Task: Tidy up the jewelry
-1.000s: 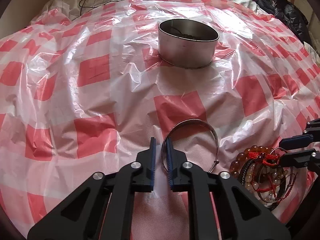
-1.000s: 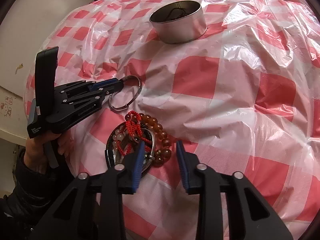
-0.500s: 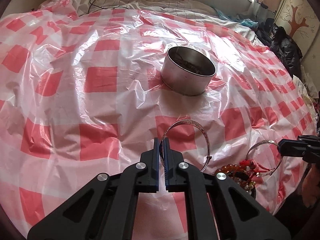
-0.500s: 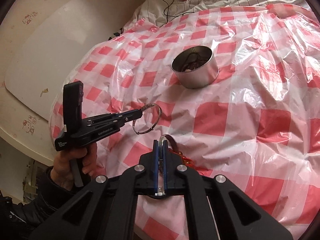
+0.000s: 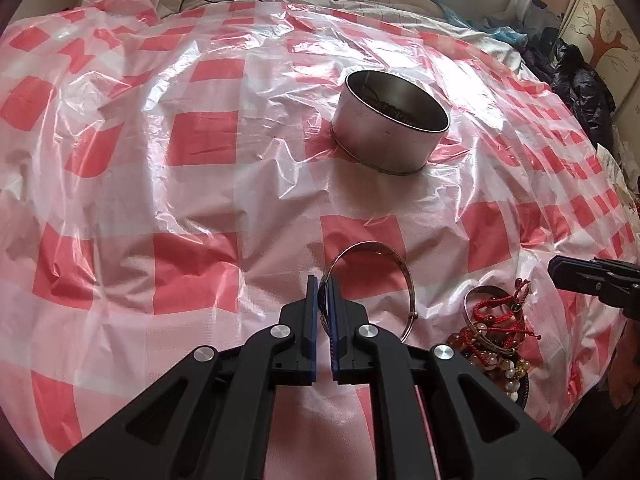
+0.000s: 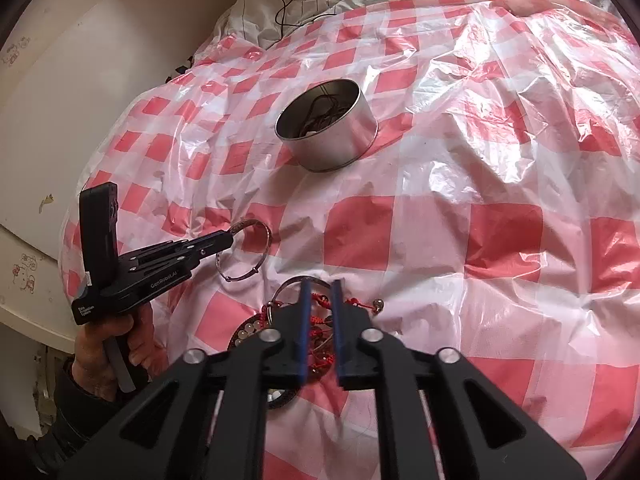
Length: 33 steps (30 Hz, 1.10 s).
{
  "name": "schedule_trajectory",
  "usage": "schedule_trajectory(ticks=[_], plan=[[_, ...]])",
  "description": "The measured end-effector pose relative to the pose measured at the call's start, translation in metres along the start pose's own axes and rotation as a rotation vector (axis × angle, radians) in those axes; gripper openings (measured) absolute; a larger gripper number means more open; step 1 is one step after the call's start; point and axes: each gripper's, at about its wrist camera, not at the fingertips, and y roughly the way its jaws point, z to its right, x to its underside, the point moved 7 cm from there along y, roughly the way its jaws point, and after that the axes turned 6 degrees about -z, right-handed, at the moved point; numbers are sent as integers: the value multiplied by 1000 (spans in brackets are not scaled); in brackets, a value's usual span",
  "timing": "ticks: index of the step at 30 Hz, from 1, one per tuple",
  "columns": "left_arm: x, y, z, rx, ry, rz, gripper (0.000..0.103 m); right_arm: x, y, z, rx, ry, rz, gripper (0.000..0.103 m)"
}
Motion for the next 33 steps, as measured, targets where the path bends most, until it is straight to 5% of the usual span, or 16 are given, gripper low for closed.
schedule_trajectory(ticks=[4, 11, 19, 20, 23, 28, 33], plan=[[2, 5, 0, -6, -1, -14, 4, -4, 13, -18, 68, -95, -1, 35], [2, 8, -3, -5, -5, -23, 4, -1, 50, -32, 350, -337, -74, 35], [2, 14, -1, -6, -2, -35, 5, 7, 91, -47, 473, -511, -119, 35], [2, 14, -1, -6, -2, -37, 5, 4, 92, -48, 471, -507, -104, 33], [1, 16, -2, -1, -4, -41, 5, -9, 84, -43, 410, -411, -65, 5], [0, 16, -2, 5, -7, -39, 5, -36, 35, -29, 154, -169, 80, 1], [0, 16, -2, 1, -8, -40, 5, -37, 27, -30, 112, -162, 67, 2]])
